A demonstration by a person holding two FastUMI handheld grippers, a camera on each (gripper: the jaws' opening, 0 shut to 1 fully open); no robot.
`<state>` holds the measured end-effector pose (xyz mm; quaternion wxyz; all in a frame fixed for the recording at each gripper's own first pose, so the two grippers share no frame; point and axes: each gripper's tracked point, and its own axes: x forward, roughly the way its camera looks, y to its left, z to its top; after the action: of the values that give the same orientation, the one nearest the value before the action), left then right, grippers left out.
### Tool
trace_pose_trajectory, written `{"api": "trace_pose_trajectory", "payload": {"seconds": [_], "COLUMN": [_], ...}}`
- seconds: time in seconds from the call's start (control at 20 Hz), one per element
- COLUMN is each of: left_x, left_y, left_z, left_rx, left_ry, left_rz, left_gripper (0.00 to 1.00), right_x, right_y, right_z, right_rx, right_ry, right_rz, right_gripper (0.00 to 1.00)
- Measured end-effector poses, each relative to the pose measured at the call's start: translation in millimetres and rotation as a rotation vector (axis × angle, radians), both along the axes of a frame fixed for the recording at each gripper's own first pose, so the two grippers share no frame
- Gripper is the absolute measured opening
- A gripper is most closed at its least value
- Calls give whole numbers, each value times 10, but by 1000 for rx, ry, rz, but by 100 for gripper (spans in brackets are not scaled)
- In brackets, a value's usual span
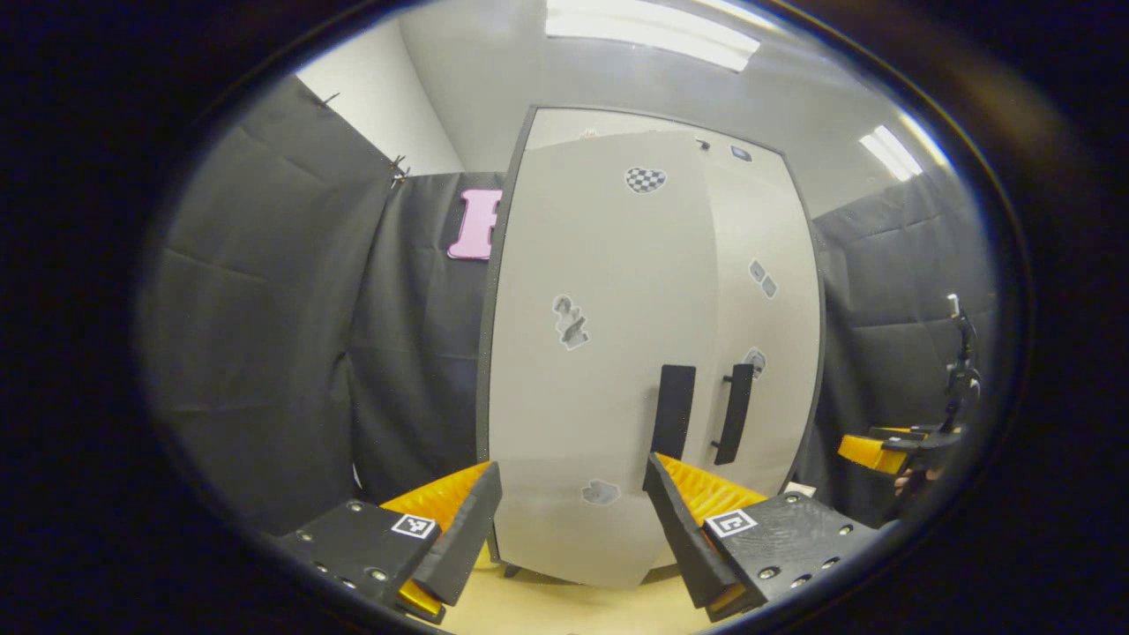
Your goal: Grab one shoe with the right hand and put it into the shoe cabinet, grab the other shoe with the left hand and put it into the shoe cabinet; then close the right door with the right hand and the left door with the left hand.
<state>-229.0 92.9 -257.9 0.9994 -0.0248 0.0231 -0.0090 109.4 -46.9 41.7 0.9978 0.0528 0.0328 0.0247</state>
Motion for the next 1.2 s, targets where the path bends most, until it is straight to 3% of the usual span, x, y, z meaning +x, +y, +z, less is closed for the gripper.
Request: {"api": "trace_pose_trajectory", "payload": {"seconds": [0.15, 0.2, 0.25, 0.7, 0.75, 0.8, 1.2], "left_x": [7, 8, 12, 55, 59, 43, 4], "left_y": [-19, -24, -40, -122, -119, -115, 87], "left_z": [-28, -39, -45, -171, -162, -162, -195], "left_rx": [0, -1, -4, -11, -8, -5, 16], "left_ry": [-11, -14, -15, -5, -6, -7, -11], "left_rz": [2, 1, -5, -22, -22, -22, -8], "left_gripper": [100, 94, 100, 100, 88, 94, 94], "right_x": [-70, -84, -92, -78, -76, -75, -65], "right_y": [53, 55, 52, 61, 63, 65, 231], "right_z": [-138, -161, -181, -174, -163, -156, -108], "right_rx": [12, 7, 0, 2, 1, -1, -5], "right_ry": [34, 40, 45, 39, 37, 35, 30], "right_rz": [12, 15, 18, 13, 11, 10, 14], "right_gripper": [98, 98, 98, 98, 98, 98, 98]}}
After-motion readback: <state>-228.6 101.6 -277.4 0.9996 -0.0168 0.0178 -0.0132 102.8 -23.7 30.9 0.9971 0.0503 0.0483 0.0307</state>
